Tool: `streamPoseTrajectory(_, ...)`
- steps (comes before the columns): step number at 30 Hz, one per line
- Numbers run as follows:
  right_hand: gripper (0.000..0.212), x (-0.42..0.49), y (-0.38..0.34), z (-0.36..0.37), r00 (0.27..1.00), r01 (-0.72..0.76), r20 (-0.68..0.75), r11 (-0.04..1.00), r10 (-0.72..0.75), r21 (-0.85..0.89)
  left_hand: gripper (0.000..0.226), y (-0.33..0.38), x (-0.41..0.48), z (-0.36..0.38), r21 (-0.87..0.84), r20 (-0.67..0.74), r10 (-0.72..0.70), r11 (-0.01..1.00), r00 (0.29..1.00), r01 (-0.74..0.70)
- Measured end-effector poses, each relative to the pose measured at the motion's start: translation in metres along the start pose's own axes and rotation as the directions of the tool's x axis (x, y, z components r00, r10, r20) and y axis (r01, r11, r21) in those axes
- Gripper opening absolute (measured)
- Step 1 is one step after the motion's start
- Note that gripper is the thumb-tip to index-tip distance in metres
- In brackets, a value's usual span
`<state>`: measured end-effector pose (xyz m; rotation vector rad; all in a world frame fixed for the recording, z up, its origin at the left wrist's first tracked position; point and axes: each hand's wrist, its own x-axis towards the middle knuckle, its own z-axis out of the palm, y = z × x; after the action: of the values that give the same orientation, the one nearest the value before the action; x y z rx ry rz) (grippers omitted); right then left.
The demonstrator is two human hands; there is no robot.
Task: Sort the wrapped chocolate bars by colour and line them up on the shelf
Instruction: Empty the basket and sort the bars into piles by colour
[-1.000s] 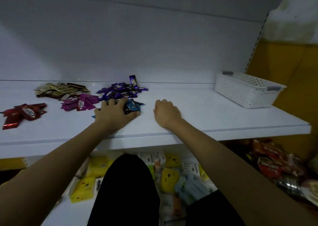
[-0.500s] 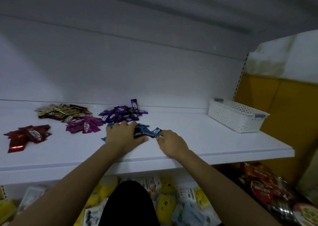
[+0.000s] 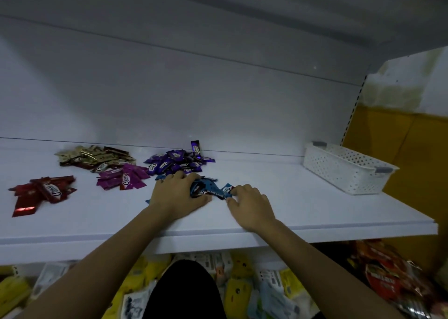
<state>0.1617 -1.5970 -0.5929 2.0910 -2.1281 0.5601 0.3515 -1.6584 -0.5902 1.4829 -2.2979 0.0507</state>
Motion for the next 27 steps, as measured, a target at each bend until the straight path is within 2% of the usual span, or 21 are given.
streamPoseTrajectory(4, 0.038, 0.000, 0.004, 0.002, 1.000, -0.007, -0.016, 0.998, 0.008, 0.060, 0.068, 0.002, -0.003, -0.004, -0.022, -0.003, -0.005, 1.000, 1.000, 0.005)
streamPoseTrajectory(8, 0.036, -0.001, 0.003, 0.001, 0.999, 0.007, -0.034, 0.996, -0.004, 0.090, 0.066, 0.010, -0.009, -0.008, 0.085, -0.029, -0.030, 0.996, 0.999, 0.033)
streamPoseTrajectory(11, 0.036, -0.001, 0.003, 0.002, 0.998, 0.019, -0.064, 0.996, -0.013, 0.086, 0.067, 0.015, -0.012, -0.009, 0.102, -0.026, -0.041, 0.994, 0.999, 0.043)
streamPoseTrajectory(19, 0.036, -0.002, 0.003, 0.004, 0.996, 0.022, -0.087, 0.995, -0.014, 0.100, 0.068, 0.014, -0.016, -0.012, 0.047, -0.030, -0.078, 0.996, 0.997, 0.079)
streamPoseTrajectory(22, 0.049, 0.011, 0.007, -0.005, 1.000, 0.019, 0.014, 0.997, -0.020, 0.075, 0.068, 0.013, -0.014, -0.014, 0.111, -0.028, -0.050, 0.992, 0.998, 0.053)
streamPoseTrajectory(25, 0.073, 0.037, 0.014, -0.018, 0.982, 0.029, 0.180, 0.980, -0.065, 0.198, 0.075, 0.010, -0.001, -0.018, 0.193, 0.030, -0.005, 0.981, 1.000, -0.001)
streamPoseTrajectory(27, 0.065, 0.052, 0.015, -0.016, 0.965, 0.093, 0.212, 0.958, -0.154, 0.271, 0.084, 0.010, 0.009, -0.020, 0.178, 0.097, 0.002, 0.984, 0.995, -0.020)
